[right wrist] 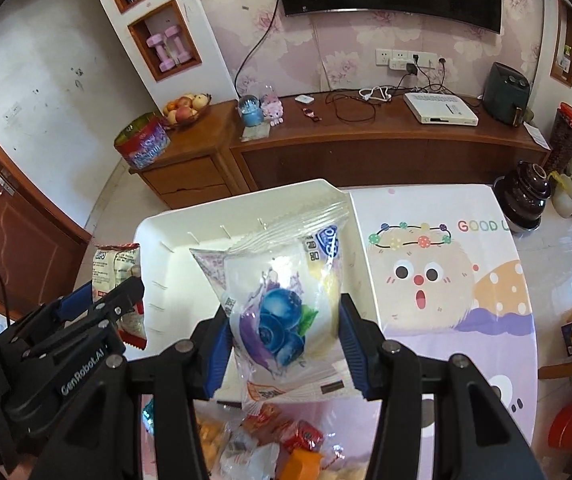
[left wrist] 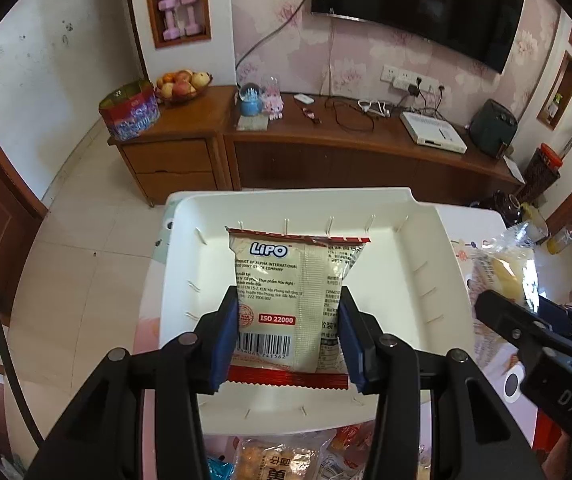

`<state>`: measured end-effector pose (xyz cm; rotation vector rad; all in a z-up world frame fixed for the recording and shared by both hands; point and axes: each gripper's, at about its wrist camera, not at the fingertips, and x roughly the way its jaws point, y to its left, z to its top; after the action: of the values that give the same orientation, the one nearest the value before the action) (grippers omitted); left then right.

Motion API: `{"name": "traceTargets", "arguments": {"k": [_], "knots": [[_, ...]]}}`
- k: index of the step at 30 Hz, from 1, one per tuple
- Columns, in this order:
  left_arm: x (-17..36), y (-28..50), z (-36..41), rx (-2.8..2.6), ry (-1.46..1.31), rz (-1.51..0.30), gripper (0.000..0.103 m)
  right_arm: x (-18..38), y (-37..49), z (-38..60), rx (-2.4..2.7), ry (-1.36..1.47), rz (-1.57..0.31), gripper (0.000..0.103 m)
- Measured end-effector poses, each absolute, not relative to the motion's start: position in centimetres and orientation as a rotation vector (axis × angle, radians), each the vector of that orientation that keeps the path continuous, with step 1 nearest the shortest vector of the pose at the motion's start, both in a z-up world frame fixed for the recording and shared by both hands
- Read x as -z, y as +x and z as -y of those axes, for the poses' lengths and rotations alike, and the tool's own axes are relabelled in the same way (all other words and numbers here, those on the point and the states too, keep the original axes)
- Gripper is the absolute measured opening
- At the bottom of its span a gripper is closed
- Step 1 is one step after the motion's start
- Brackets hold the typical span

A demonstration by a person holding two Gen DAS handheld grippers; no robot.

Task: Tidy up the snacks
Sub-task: 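Carry both packs into the white tray and open both grippers to release them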

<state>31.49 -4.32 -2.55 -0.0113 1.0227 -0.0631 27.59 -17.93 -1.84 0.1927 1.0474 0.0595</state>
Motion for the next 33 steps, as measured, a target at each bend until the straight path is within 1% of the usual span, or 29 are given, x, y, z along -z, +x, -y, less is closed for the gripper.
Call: {"name": "traceTargets", "arguments": {"k": [3,6,8,9,11,13,14,16,21,28,33], "knots": [[3.4,32.1,4.7,0.068,-0.007,-1.042,0.045,2.7,28.3,17.6,-0.063,0.184,-1.066,0.05],[3.6,32.5,4.8,0.076,-0.002,-1.039,0.049,3.4,28.9,17.1,-0.07,0.168,-1.084,0.05],[3.6,32.6,4.8,0.078,0.0,-1.031,0.059,3.8,29.2,16.8,-0.076,0.16,-1.096,0.05],[3.6,32.7,4.8,0.082,-0.006,-1.025,0.067,4.0,29.3,16.7,-0.08,0.157,-1.101,0.051],[3.5,32.9,4.5,0.074,-0.015,-1.019,0.074,4.3,29.4,16.6,-0.07,0.149,-1.109,0.052],[3.6,33.2,3.9,0.063,-0.038,-1.041,0.091,4.4,29.5,17.0,-0.049,0.16,-1.1,0.052],[3.8,33.5,3.6,0.063,-0.056,-1.06,0.093,4.5,29.5,17.3,-0.045,0.17,-1.098,0.052],[4.0,33.6,3.1,0.079,-0.1,-1.073,0.094,4.6,29.6,17.7,-0.04,0.187,-1.102,0.054],[3.7,33.0,3.4,0.076,-0.077,-1.049,0.094,4.6,29.5,18.0,-0.04,0.19,-1.1,0.058],[2.6,32.0,3.0,0.102,-0.137,-1.014,0.094,3.7,28.5,18.2,-0.029,0.2,-1.055,0.058],[1.5,30.9,3.2,0.102,-0.101,-0.994,0.094,2.5,27.7,17.7,-0.016,0.17,-1.021,0.058]]}}
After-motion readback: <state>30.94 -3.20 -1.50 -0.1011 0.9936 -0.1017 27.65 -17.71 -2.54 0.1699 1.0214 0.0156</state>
